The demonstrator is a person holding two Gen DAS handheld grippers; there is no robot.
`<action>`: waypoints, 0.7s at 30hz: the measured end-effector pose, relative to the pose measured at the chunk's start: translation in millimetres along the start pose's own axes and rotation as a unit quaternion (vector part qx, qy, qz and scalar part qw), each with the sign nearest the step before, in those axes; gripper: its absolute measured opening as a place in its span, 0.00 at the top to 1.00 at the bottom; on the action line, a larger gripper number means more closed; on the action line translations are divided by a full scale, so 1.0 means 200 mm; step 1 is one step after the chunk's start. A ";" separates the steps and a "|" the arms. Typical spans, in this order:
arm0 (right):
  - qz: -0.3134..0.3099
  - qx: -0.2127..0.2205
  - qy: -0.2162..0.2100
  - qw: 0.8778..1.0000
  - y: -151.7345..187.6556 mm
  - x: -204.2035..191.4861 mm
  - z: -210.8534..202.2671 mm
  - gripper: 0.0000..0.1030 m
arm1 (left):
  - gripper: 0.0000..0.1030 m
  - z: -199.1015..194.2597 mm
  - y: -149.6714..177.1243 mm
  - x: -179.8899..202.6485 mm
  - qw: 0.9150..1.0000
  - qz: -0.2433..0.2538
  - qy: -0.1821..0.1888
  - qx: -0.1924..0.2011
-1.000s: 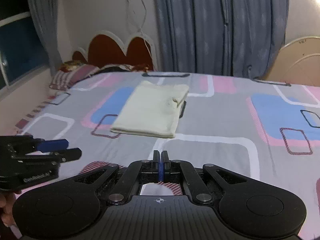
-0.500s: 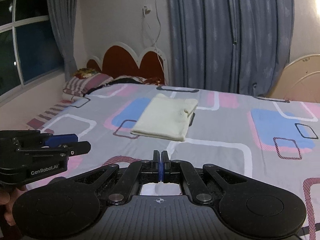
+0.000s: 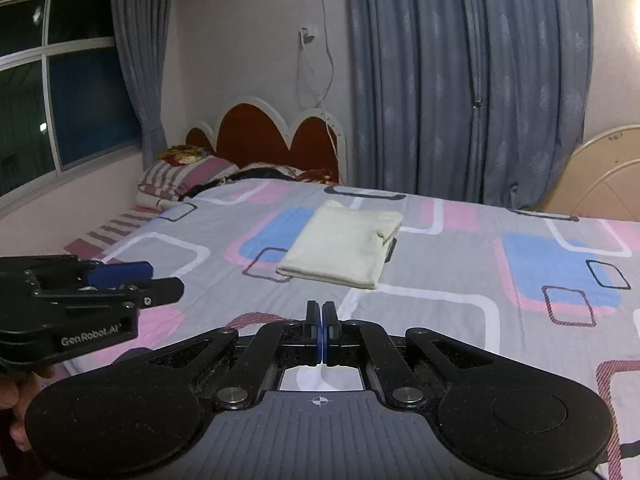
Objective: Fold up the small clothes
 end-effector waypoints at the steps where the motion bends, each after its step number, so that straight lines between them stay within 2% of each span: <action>1: -0.005 0.000 0.009 1.000 0.00 0.00 0.00 1.00 | 0.04 -0.02 -0.01 -0.01 1.000 -0.002 -0.021 0.022; 2: -0.010 -0.004 0.026 1.000 0.01 0.01 0.01 0.93 | 0.00 -0.03 -0.02 -0.01 0.998 0.000 -0.039 0.039; 3: -0.010 -0.005 0.056 0.998 0.01 0.03 0.02 0.43 | 0.00 -0.03 -0.02 -0.01 0.998 0.001 -0.049 0.042; 4: -0.009 0.004 0.076 0.997 0.01 0.04 0.01 0.01 | 0.00 -0.02 -0.02 -0.02 0.998 -0.002 -0.051 0.037; 5: -0.014 0.031 0.092 0.995 0.00 0.06 -0.01 0.00 | 0.00 -0.01 -0.02 -0.02 0.998 -0.005 -0.043 0.034; 7: -0.015 0.020 0.077 0.997 0.00 0.06 -0.01 0.00 | 0.00 0.01 -0.03 -0.02 0.998 -0.011 -0.044 0.034; 11: 0.005 0.020 0.078 0.997 -0.01 0.09 0.00 0.00 | 0.00 0.03 -0.04 -0.02 0.998 -0.013 -0.045 0.034; 21: 0.008 0.022 0.081 0.996 -0.02 0.10 -0.01 0.00 | 0.00 0.00 -0.03 -0.05 0.998 -0.027 -0.047 0.037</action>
Point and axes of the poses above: each gripper's, at about its wrist camera, not at the fingertips, and z roughly the way its jaws point, x to its right, y to its underside, the point moved 9 cm from there along z, roughly the way its jaws point, and after that the axes turned 3 degrees about -y, right-handed, at the moved point
